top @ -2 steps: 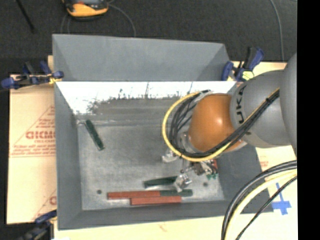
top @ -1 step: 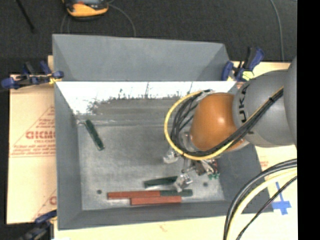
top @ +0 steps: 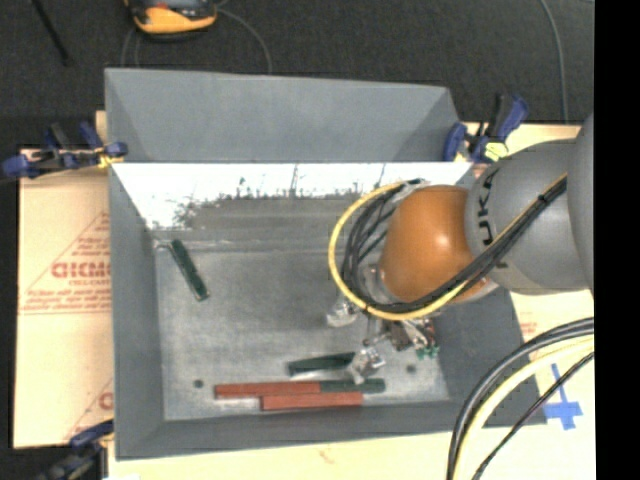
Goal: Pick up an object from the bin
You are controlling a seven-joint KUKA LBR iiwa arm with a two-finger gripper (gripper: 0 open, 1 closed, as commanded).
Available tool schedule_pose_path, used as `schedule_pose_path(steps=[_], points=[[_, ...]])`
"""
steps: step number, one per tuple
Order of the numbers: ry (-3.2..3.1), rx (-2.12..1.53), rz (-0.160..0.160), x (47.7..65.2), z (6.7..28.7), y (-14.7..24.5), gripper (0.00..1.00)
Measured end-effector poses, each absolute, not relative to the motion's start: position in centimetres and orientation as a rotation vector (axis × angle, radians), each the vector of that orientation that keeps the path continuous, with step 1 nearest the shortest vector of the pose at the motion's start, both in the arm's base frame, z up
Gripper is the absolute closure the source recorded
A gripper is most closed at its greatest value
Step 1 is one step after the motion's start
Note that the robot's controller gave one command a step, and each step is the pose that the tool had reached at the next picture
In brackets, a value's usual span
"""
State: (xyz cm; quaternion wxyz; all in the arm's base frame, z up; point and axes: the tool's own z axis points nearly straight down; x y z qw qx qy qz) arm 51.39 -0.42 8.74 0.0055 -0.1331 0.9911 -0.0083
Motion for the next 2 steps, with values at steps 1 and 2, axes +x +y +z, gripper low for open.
schedule_pose_path(steps=[1,2], points=[[3.104,-0.506,-0.017,50.6,9.0,-0.9,1.0],[3.087,-0.569,-0.001,50.9,22.3,0.5,1.0]])
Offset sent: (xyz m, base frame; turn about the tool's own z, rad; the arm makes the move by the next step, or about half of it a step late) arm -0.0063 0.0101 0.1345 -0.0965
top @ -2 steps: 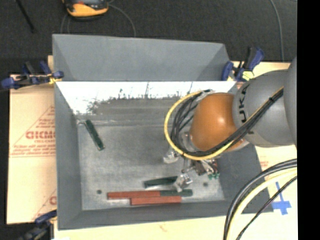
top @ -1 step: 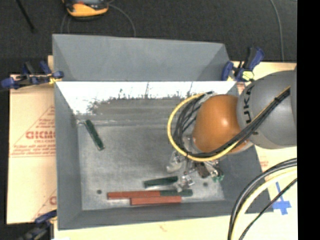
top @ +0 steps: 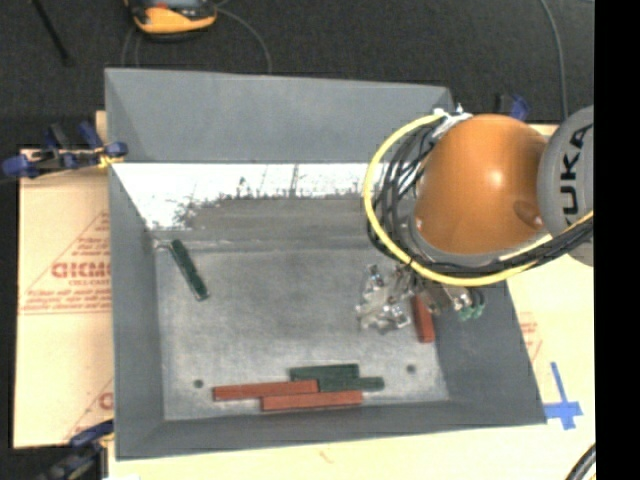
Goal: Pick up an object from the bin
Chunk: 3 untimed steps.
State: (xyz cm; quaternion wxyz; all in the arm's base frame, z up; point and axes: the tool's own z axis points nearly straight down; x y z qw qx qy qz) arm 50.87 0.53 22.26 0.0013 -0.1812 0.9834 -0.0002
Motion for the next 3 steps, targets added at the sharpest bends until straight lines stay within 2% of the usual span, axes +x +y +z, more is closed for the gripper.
schedule_pose_path(steps=[1,2,3], points=[[3.088,-0.567,0.0,50.9,22.2,0.5,0.0],[3.088,-0.566,0.001,50.9,22.2,0.5,0.0],[3.064,-0.649,-0.002,50.2,19.0,1.1,0.0]])
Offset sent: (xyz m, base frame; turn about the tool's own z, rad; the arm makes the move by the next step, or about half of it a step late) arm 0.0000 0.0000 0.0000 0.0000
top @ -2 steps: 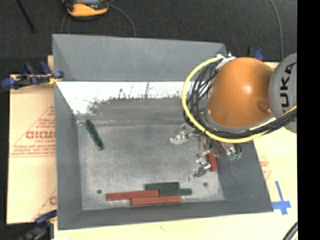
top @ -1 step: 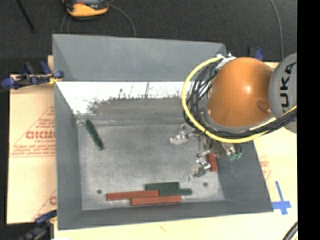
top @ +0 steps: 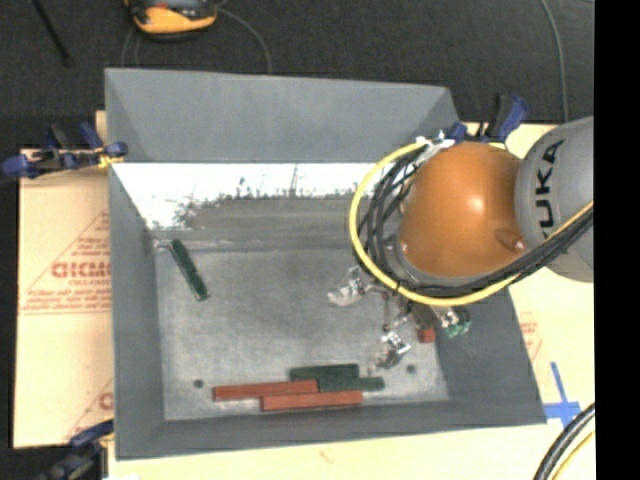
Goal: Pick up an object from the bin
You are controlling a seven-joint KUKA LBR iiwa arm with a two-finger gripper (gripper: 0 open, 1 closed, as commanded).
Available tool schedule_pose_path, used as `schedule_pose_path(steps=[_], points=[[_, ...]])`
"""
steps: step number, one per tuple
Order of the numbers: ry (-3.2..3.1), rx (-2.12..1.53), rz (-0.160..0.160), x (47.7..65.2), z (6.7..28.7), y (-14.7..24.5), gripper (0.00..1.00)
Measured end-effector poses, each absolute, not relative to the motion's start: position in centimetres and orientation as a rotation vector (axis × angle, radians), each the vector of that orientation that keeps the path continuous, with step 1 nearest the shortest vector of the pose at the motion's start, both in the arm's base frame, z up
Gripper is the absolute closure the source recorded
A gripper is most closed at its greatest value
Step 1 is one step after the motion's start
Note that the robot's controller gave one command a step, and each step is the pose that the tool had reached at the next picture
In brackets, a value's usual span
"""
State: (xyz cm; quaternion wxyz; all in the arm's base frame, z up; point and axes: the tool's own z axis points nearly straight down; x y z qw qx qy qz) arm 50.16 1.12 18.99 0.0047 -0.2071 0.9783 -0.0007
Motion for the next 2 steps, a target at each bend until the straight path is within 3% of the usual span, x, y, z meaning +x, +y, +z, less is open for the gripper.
schedule_pose_path(steps=[1,2], points=[[3.033,-0.783,-0.007,48.28,8.49,0.87,1.0],[3.032,-0.785,-0.007,48.28,8.49,0.87,1.0]])
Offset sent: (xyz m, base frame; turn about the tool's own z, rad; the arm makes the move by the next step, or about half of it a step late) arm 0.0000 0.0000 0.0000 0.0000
